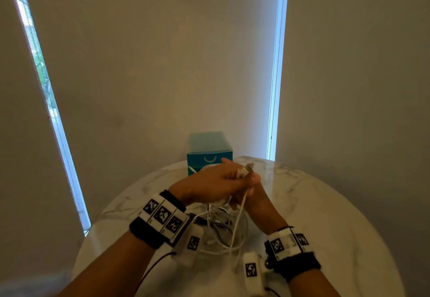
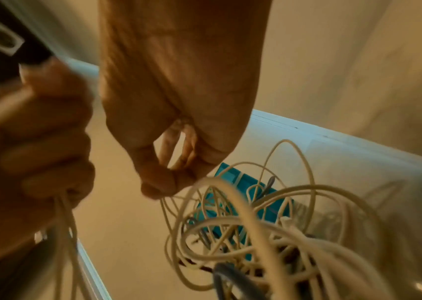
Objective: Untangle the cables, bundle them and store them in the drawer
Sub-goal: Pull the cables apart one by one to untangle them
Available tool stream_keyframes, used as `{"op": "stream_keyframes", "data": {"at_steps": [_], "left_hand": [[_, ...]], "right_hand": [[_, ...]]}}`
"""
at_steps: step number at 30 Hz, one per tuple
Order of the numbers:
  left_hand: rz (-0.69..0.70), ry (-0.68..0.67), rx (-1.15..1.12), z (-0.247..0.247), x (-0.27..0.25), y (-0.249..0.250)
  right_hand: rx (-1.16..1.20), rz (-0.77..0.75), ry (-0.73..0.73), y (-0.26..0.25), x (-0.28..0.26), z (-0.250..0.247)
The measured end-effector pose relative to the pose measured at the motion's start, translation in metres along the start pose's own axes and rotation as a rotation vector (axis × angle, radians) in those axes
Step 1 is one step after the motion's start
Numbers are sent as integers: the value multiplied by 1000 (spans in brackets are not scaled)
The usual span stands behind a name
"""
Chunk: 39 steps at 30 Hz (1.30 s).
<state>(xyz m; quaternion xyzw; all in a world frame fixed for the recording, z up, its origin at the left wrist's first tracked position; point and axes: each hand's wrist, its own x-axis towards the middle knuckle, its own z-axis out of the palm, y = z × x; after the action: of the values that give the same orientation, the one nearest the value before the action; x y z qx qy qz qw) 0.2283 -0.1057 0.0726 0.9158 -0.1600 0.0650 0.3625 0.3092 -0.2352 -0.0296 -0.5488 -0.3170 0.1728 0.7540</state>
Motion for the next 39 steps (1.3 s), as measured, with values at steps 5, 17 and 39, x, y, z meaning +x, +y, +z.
{"op": "stream_keyframes", "data": {"at_steps": [5,17,39], "left_hand": [[64,-219,186,16,-3,2],[-179,389,204,-4,5,-81],[-431,418,486,-27,1,-115]], "right_hand": [[-21,-25,102,-32,10,-6],[-60,-127,248,-30,28,-16],[383,-255,189,-43,30,-29]]}}
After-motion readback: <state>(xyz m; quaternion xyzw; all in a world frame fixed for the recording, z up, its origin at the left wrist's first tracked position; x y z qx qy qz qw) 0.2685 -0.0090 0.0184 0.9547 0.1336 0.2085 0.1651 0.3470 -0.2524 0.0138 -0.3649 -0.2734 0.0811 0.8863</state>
